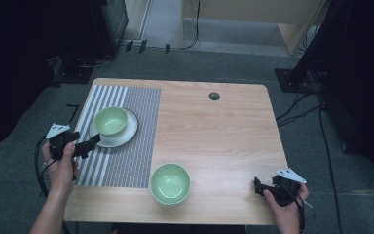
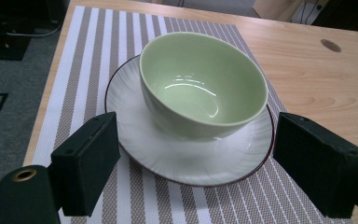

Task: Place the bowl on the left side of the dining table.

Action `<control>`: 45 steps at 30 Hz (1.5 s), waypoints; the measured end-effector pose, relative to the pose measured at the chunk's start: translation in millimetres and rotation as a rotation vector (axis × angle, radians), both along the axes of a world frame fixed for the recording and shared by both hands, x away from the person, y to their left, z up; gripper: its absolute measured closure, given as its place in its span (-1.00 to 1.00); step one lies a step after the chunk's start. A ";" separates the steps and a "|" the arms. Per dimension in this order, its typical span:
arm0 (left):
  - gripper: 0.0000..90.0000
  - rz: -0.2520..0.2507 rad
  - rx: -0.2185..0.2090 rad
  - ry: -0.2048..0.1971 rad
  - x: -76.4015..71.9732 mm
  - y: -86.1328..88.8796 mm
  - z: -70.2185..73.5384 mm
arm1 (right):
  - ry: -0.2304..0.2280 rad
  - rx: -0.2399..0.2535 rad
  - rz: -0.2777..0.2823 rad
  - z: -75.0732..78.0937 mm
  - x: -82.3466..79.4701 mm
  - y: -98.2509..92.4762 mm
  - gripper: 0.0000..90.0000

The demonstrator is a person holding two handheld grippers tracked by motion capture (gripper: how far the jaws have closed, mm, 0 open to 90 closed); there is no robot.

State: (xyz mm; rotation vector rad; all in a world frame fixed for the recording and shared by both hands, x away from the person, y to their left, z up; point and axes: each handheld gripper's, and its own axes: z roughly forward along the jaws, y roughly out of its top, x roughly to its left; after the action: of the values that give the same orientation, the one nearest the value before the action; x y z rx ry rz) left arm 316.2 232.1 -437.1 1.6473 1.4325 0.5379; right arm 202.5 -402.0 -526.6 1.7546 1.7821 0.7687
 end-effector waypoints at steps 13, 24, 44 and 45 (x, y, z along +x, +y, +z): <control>-0.79 -0.040 -0.002 -0.002 -26.0 6.7 -16.1 | 0.002 -0.001 0.001 0.1 -0.1 0.0 -1.00; -0.79 -0.034 -0.002 0.018 -39.9 16.6 -32.7 | 0.001 -0.001 0.000 0.1 -0.1 0.0 -1.00; -0.79 -0.022 0.055 0.051 -54.7 29.6 -58.1 | 0.003 -0.001 -0.004 0.2 -0.9 0.1 -1.00; -0.79 -0.025 0.053 0.053 -54.9 30.3 -59.0 | 0.003 -0.001 -0.004 0.2 -0.9 0.2 -1.00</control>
State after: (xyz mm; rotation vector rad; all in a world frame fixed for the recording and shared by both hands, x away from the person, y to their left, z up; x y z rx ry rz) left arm 261.3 262.3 -496.1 1.7313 1.4452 0.5253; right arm 201.6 -401.9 -526.4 1.7597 1.7802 0.7638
